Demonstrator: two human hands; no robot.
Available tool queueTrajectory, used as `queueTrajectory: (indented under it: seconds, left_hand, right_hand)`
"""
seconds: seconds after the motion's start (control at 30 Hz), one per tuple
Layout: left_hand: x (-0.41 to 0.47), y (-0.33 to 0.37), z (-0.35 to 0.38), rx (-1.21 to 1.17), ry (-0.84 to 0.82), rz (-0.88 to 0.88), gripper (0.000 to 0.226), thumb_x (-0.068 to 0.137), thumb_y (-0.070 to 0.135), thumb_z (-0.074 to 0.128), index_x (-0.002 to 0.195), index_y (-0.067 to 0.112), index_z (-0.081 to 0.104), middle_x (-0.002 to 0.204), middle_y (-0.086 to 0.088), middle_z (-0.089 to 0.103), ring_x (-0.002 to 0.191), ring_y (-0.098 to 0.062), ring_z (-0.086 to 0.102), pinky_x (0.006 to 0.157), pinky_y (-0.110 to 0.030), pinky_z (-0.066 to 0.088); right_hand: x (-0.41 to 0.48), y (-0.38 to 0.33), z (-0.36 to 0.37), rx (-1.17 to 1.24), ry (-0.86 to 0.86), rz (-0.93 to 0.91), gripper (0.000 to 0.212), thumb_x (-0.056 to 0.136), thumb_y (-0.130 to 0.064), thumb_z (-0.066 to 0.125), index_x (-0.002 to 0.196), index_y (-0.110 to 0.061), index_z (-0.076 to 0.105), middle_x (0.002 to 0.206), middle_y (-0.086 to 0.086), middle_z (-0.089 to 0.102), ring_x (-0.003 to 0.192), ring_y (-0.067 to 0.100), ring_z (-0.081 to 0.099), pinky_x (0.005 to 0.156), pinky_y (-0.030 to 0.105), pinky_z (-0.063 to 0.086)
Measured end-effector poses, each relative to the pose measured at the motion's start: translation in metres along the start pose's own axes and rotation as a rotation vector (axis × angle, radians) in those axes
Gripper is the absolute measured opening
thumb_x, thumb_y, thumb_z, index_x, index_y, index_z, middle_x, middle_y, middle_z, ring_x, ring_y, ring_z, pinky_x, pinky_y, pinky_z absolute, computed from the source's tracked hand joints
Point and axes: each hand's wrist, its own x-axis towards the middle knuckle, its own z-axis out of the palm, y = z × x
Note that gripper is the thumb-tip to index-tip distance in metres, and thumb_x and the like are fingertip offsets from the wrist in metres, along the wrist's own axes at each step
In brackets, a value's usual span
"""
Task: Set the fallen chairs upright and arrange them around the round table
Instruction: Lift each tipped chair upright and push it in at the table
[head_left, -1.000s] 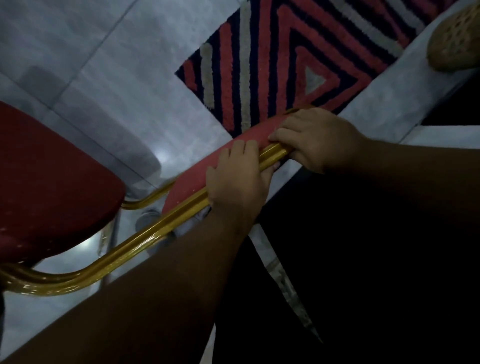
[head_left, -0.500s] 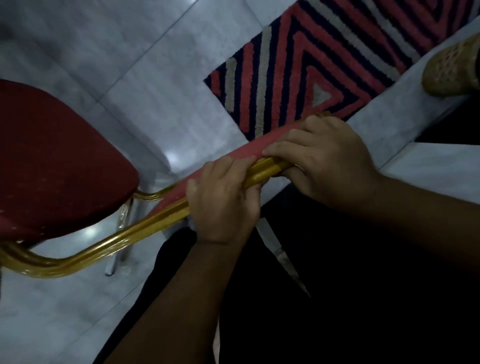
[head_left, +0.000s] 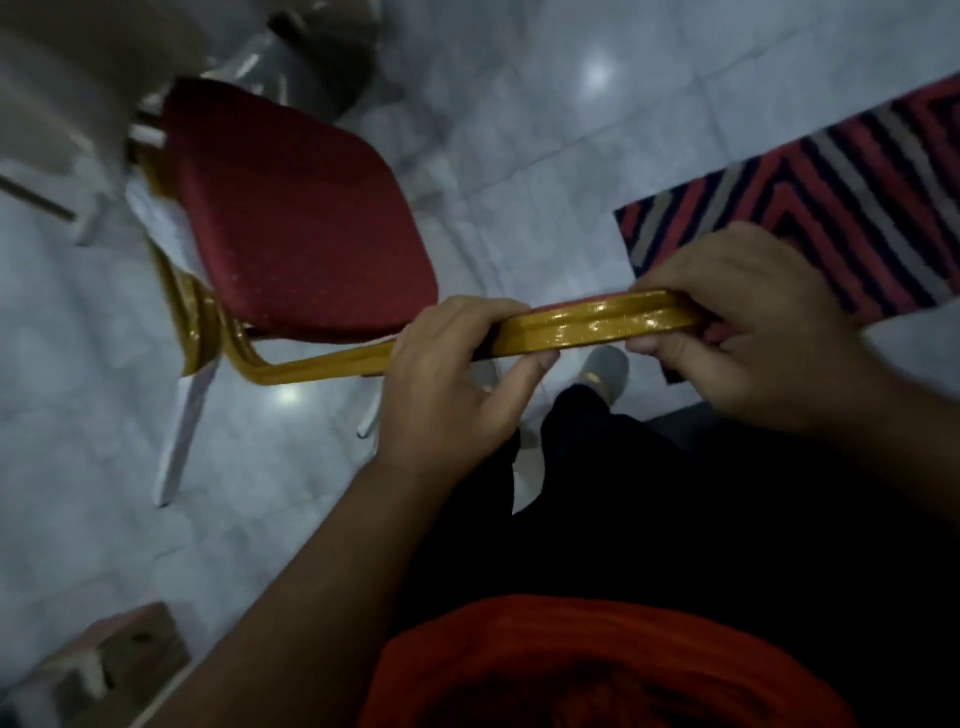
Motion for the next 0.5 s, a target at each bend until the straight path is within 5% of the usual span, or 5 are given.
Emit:
queueTrajectory:
  seconds: [0.23,0.5]
  left_hand:
    - [-0.058,-0.011,-0.082,0.058,0.083,0.189,0.022,0.094,0.030,0.073,0.108,0.013,0.074,0.099,0.003,0.073,0.090,-0.015,0.065,0.083,-0.031,0.048]
    - [-0.191,-0.093,-0.172,0.051,0.262,0.187,0.024,0.090,0.017,0.075,0.112,0.008,0.072,0.103,-0.002,0.073,0.094,-0.017,0.065,0.085,-0.028,0.052]
  right_hand:
    - [0.013,-0.118,0.022,-0.014,-0.019,-0.108,0.033,0.090,-0.046,0.070,0.103,-0.016,0.075,0.086,-0.005,0.062,0.080,0.018,0.052,0.072,0.046,0.044]
    - [0.002,-0.280,0.095,-0.271,-0.078,-0.309,0.034,0.089,-0.051,0.067,0.099,-0.019,0.074,0.085,-0.004,0.064,0.076,0.023,0.056,0.064,0.043,0.044]
